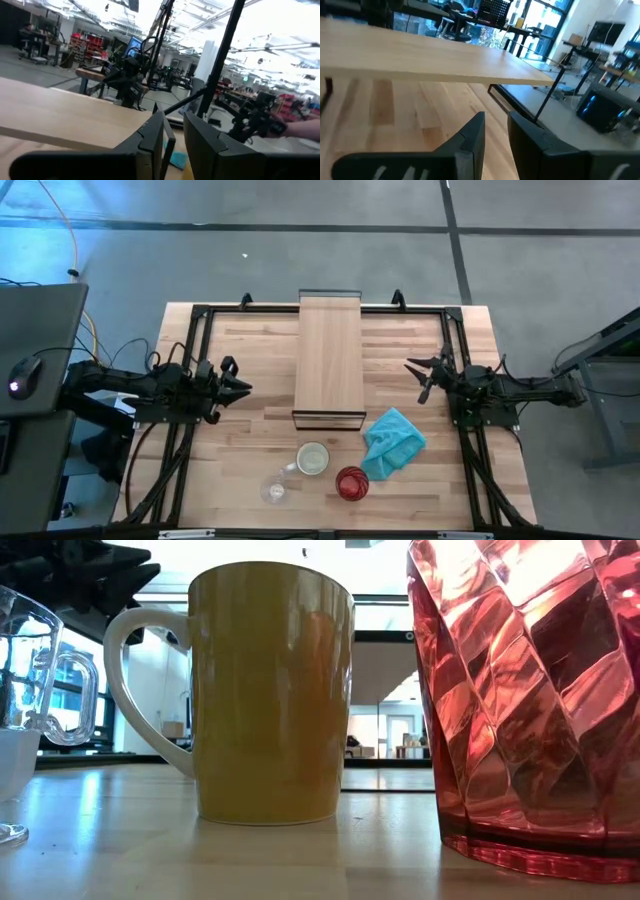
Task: Stack small to large cups/mugs on shelf
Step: Put the transparent cup on the shelf
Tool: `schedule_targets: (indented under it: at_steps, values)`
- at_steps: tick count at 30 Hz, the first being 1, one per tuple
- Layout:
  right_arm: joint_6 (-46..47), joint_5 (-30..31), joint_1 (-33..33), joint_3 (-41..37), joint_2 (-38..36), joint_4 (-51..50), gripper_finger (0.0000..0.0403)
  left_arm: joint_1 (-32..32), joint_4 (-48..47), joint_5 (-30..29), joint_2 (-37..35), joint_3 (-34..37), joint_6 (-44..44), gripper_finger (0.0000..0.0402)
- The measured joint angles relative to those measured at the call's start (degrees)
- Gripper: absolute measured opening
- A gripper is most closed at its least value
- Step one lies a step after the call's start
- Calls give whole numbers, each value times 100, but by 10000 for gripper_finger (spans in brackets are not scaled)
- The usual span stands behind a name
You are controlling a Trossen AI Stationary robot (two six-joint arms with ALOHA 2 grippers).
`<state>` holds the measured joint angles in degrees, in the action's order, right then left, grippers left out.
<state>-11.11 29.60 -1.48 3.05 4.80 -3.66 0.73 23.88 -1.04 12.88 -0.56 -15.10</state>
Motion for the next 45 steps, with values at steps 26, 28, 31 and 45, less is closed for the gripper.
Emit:
schedule_targets:
  at_steps: [26,28,31,45]
  values:
    - [3727,-681,-2,0,-2,92,78,0,39,4,-2,0,-519,67]
    - [3901,-694,-2,0,-2,92,78,0,55,2,0,0,-513,67]
    - [3925,-693,-2,0,-2,92,78,0,78,2,-2,0,-518,67]
    - [3936,-693,-2,0,-2,26,78,0,-9,-251,-2,0,-1714,67]
